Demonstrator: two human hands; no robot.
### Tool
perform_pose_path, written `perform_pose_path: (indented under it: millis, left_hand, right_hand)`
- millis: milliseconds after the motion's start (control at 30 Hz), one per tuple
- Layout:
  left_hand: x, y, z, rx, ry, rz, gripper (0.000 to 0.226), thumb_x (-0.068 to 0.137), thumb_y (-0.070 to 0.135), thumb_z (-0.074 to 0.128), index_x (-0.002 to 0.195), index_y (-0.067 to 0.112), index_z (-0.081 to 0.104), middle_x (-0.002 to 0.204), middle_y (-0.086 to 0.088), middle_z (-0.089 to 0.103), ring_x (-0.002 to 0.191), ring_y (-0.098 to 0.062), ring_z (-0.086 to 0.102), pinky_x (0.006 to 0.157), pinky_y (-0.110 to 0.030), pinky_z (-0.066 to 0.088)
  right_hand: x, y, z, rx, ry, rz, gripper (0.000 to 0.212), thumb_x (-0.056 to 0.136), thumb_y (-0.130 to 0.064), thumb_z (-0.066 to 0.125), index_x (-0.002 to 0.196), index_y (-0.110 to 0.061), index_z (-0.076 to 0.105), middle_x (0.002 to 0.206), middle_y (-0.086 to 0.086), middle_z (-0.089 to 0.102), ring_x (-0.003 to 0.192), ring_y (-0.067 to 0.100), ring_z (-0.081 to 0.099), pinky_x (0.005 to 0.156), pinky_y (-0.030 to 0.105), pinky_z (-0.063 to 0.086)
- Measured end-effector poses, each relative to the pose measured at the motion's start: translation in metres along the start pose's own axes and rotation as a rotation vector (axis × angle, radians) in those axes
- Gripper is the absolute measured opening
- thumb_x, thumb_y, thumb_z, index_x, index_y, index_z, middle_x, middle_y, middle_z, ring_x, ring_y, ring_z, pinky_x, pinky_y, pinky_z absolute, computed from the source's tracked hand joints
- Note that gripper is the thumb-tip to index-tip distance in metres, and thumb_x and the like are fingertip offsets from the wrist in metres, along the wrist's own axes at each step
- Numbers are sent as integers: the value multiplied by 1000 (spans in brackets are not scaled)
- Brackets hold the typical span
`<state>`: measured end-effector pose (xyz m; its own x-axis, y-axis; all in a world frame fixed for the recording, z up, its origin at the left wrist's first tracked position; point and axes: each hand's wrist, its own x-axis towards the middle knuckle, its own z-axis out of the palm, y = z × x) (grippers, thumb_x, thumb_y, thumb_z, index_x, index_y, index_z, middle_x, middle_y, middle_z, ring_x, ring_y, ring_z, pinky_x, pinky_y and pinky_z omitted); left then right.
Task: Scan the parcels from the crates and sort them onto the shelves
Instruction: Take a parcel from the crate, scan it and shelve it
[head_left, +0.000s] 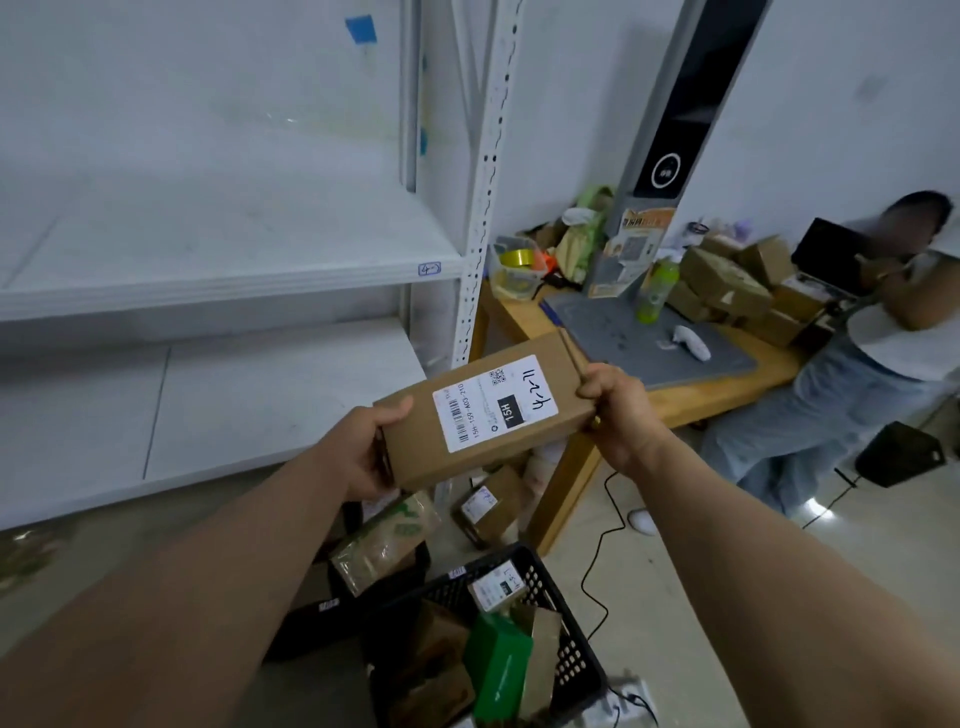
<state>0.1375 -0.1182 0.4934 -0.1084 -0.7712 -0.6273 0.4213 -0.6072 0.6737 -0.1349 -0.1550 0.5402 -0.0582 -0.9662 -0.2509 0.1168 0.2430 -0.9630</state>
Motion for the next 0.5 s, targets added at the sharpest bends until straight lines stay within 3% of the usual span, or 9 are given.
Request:
perform_pose_path:
  millis: [67, 167, 267, 333, 433, 500]
  left_hand:
    - [-6, 3, -7, 28, -19, 1, 43, 84, 29, 75, 121, 11, 65, 95, -10, 76, 99, -29, 65, 72, -38, 58]
    - [0, 6, -18, 87, -15, 38, 73, 66, 23, 81, 133, 8, 56, 117, -14, 61, 117, -33, 57, 98, -49, 51]
    - [1, 8, -17, 108, -28, 91, 77, 65, 17, 80, 136, 3, 54, 118, -16, 59, 120, -36, 56, 102, -53, 49]
    - [5, 9, -17, 91, -17, 109, 75, 67, 17, 79, 136, 3, 54, 120, -17, 58, 122, -37, 56, 105, -54, 47]
    - [13, 14, -16, -10, 6, 165, 67, 70, 23, 80, 133, 12, 58, 124, -16, 58, 116, -36, 58, 92, -51, 54]
    - [21, 19, -12, -125, 41, 254, 54, 78, 30, 79, 126, 13, 63, 120, -14, 61, 111, -33, 60, 85, -46, 56]
  right_hand:
    - [2, -4, 7, 8, -5, -11, 22, 62, -14, 54, 84, -20, 53, 90, 6, 53, 81, 19, 51, 65, 32, 38]
    - [10, -9, 15, 36, -2, -19, 40, 62, -18, 60, 101, -16, 51, 93, 9, 58, 73, 18, 59, 63, 29, 44]
    - [25, -14, 19, 103, -73, 11, 46, 70, -19, 67, 111, -21, 48, 89, 7, 65, 62, 17, 68, 58, 28, 52]
    - [37, -18, 18, 91, -123, 36, 59, 67, -26, 77, 119, -25, 49, 96, 8, 67, 70, 20, 71, 61, 33, 57]
    - [60, -23, 11, 6, -181, 69, 75, 70, -35, 86, 136, -27, 51, 108, 7, 71, 99, 25, 70, 86, 50, 60]
    - [76, -24, 7, -12, -238, 110, 92, 63, -39, 91, 143, -23, 49, 119, 9, 70, 110, 28, 69, 84, 49, 61]
